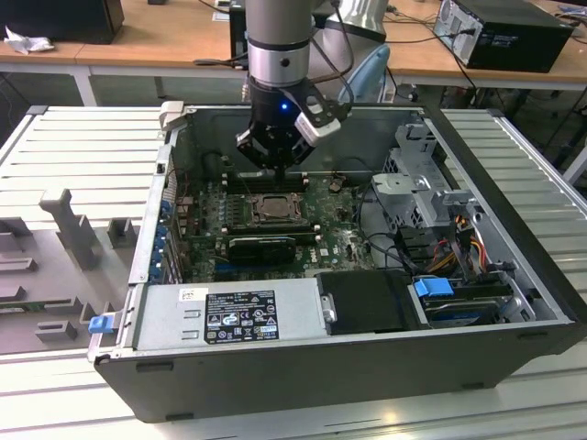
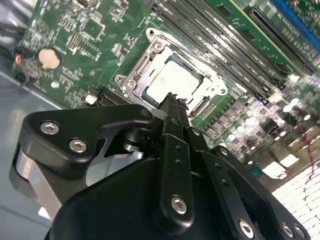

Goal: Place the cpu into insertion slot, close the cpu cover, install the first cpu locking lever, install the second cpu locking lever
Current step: 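Install the first cpu locking lever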

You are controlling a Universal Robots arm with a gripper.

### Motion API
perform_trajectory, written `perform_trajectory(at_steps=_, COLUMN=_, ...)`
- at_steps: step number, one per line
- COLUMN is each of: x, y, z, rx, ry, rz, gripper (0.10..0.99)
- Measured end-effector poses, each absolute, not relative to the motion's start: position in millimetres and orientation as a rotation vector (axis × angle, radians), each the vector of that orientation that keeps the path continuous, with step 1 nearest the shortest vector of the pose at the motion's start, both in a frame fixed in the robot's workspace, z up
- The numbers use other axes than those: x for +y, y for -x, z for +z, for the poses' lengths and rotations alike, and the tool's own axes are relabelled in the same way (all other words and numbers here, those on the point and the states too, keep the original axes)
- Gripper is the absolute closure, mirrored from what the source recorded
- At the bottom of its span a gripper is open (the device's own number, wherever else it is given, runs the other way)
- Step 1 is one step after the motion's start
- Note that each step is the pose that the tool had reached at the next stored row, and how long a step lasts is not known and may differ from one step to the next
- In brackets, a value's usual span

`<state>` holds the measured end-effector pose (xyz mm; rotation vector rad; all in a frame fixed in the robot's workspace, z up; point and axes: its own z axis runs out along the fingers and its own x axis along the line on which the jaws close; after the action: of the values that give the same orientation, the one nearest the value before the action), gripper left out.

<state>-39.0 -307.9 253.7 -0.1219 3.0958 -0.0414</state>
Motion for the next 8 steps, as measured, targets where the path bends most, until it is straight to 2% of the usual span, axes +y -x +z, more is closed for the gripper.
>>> perform_trajectory(at_steps=8, x=-307.9, y=46.0, z=259.7, rx=3.098, ry=0.091, rz=-0.036, gripper=0.980)
